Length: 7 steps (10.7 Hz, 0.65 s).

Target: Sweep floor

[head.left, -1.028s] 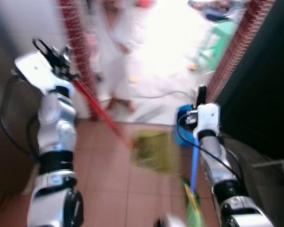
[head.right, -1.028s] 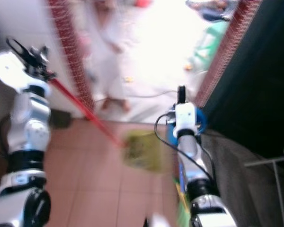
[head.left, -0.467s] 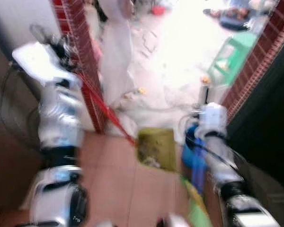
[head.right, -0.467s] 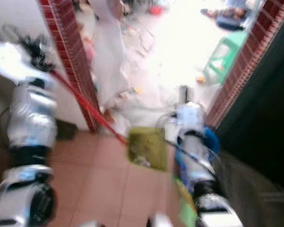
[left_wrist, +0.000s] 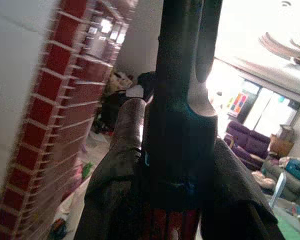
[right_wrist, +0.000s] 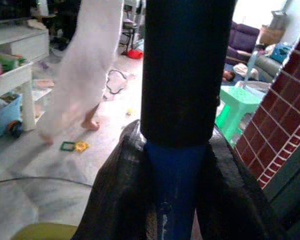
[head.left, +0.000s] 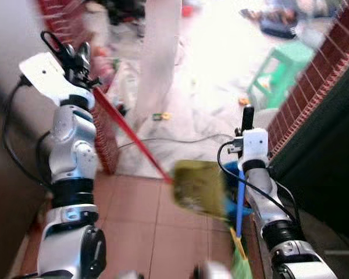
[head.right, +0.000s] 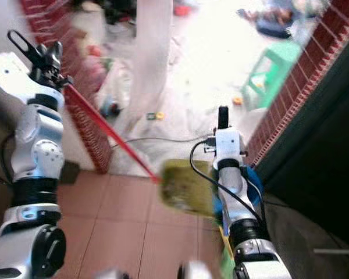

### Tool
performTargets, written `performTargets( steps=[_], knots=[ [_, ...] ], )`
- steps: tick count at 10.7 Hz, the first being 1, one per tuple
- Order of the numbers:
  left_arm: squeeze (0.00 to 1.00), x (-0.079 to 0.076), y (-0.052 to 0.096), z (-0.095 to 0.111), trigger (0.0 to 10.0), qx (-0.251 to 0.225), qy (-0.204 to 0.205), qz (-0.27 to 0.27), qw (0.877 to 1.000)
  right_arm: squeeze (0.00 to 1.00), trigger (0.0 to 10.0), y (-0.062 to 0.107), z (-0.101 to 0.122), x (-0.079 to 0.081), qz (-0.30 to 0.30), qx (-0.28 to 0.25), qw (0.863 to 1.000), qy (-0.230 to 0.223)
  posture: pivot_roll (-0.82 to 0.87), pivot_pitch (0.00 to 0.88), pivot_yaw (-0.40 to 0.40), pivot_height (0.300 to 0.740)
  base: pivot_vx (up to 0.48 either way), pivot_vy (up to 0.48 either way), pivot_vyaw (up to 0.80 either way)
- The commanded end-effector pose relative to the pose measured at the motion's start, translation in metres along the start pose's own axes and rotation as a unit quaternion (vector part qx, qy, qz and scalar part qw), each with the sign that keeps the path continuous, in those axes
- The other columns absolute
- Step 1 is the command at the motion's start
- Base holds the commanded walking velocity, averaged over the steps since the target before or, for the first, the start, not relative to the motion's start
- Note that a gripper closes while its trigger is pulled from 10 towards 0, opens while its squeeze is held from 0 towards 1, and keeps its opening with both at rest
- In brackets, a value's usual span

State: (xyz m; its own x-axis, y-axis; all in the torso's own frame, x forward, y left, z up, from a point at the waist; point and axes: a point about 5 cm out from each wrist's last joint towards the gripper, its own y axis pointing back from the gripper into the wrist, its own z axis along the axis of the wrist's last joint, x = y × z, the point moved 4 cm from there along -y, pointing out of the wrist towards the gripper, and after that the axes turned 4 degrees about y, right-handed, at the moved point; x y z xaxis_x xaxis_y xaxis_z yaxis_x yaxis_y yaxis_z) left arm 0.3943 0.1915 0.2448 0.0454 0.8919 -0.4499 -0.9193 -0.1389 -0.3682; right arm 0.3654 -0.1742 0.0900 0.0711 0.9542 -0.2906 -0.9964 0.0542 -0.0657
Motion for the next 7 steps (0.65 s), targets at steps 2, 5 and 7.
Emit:
performTargets(
  steps=[2, 5, 7],
  knots=[
    [0.00, -0.021, -0.004, 0.011, 10.0, -0.028, 0.038, -0.022, 0.999, 0.00, 10.0, -0.002, 0.002, -0.012, -0.011, -0.005, 1.000, 0.012, -0.05, 0.000, -0.008, 0.740, 0.472, 0.000, 0.00],
    [0.00, -0.031, 0.000, 0.008, 10.0, -0.026, 0.041, -0.033, 0.998, 0.00, 10.0, -0.003, 0.003, -0.010, -0.007, -0.005, 1.000, 0.012, -0.04, 0.000, -0.013, 0.740, 0.000, 0.000, 0.00],
    [0.00, -0.035, 0.005, -0.002, 10.0, -0.011, 0.042, -0.040, 0.998, 0.00, 10.0, -0.004, 0.003, -0.009, -0.006, -0.005, 1.000, 0.012, -0.04, 0.000, -0.011, 0.740, 0.000, 0.000, 0.00]
  ],
)
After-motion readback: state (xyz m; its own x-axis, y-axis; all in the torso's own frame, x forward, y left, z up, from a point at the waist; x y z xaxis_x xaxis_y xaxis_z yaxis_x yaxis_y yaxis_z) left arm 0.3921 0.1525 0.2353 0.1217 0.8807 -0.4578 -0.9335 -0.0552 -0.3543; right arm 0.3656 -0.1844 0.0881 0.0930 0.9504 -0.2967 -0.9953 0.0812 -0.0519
